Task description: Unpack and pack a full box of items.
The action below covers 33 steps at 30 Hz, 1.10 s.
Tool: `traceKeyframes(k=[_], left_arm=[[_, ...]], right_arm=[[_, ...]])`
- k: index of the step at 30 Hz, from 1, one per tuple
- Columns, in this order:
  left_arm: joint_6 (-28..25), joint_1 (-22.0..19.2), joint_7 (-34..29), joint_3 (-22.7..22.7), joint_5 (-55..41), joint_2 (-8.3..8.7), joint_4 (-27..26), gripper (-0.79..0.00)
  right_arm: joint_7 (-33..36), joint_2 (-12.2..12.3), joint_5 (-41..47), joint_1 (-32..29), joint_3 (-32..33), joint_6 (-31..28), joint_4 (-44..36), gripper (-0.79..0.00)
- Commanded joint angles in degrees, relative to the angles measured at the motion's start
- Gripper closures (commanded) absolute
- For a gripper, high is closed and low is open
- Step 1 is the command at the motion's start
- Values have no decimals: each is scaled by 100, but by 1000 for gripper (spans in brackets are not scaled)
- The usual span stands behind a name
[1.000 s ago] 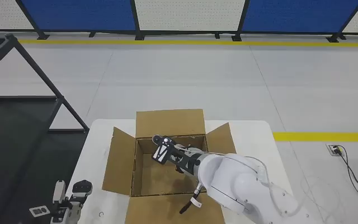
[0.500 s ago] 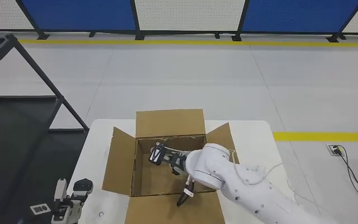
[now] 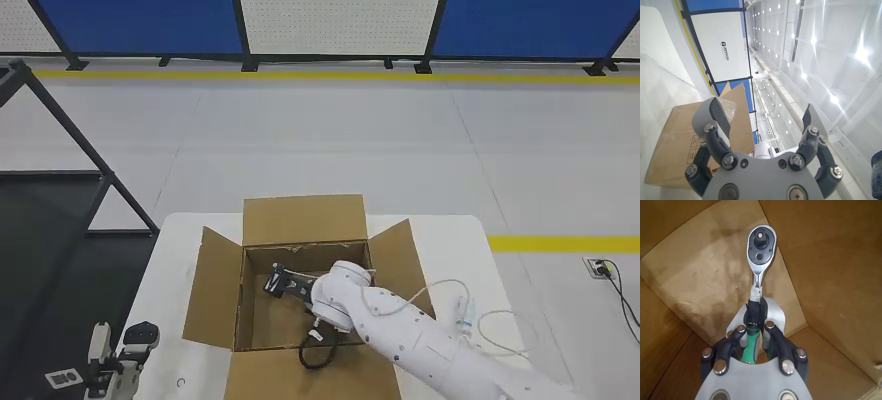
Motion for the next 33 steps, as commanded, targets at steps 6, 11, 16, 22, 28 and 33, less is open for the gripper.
traceKeyframes(k=[6,11,16,22,28,33], left_arm=[[-24,34,-3,-8,9,-10,-8,-785],[-44,48,9,-9,12,-18,-15,-785],[-50,58,9,-8,17,-25,-20,-785],[-49,50,-25,33,36,-33,-14,-785],[19,-32,-85,107,86,-36,22,-785],[85,-113,-163,197,152,-37,24,-785]], right_arm=[[-163,-444,14,108,-91,-184,914,0],[-245,-694,20,162,-92,-289,1397,-228],[-317,-878,9,217,-52,-375,1766,-308],[-482,-971,47,261,95,-484,1932,-332],[-455,-817,2,219,354,-545,1530,-329],[-219,-494,-211,-22,686,-381,644,-332]])
